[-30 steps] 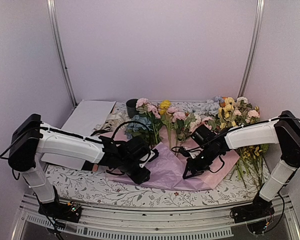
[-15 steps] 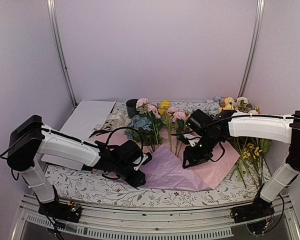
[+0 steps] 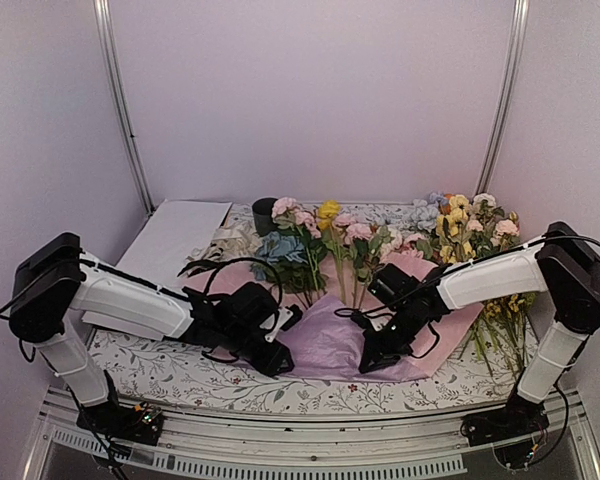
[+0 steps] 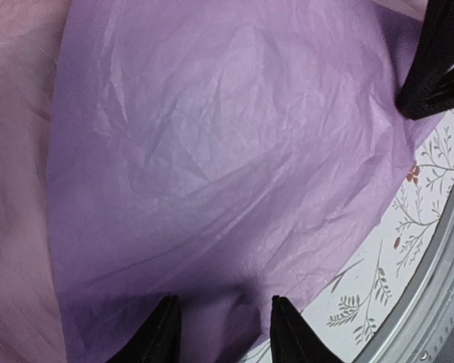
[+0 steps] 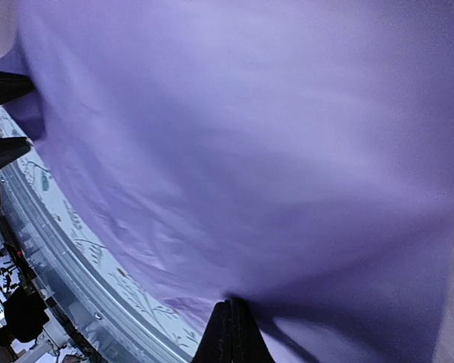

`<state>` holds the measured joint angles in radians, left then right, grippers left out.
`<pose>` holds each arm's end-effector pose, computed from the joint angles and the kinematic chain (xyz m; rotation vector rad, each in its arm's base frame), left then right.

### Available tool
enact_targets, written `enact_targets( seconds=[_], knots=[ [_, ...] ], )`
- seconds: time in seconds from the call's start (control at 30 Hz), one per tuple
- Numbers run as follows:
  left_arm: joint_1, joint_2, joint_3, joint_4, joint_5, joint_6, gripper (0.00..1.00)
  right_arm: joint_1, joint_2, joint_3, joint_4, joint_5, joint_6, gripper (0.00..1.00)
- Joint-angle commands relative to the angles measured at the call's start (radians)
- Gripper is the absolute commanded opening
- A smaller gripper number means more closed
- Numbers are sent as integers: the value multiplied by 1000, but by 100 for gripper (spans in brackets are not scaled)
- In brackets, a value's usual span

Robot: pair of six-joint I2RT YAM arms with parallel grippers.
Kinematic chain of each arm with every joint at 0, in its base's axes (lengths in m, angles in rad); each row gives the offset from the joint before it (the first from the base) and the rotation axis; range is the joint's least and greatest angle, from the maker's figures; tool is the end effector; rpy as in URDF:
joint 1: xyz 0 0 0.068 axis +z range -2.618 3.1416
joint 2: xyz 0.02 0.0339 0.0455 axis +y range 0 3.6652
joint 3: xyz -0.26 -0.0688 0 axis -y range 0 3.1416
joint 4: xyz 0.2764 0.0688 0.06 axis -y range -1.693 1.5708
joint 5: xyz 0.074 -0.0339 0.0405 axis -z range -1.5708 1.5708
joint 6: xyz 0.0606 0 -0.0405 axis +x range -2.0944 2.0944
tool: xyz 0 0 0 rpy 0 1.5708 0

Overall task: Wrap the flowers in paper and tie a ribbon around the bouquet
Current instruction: Press the fold line at the center of the board.

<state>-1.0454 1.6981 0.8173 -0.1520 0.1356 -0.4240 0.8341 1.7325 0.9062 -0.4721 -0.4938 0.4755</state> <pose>0.1654 -0.3016 0.0813 0.8926 2.6108 -0.6488 0.1988 0.2619 0.0848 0.6238 -2.8729 -0.8326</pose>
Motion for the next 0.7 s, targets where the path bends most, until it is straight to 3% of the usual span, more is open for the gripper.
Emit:
enact_targets(
  seconds=[0.0,0.2,0.4,0.53,0.67],
  knots=[
    [22,-36,-122,-107,94,-83,41,-43,-56,-96,-5,57,8,1],
    [113,-253,-360,-26,159,-299,38,-52,-101,-195,-55,120,27,1],
    [209,-553,-479,-139,105,-386,39,-53,-117,-183,-100,149,11,1],
    [213,-780,-388,-302,-71,-405,31,-53,-127,-147,-122,201,-3,2],
    [86,-744,-201,-230,-215,-256,28,-52,-136,-128,-124,212,-3,1]
  ],
)
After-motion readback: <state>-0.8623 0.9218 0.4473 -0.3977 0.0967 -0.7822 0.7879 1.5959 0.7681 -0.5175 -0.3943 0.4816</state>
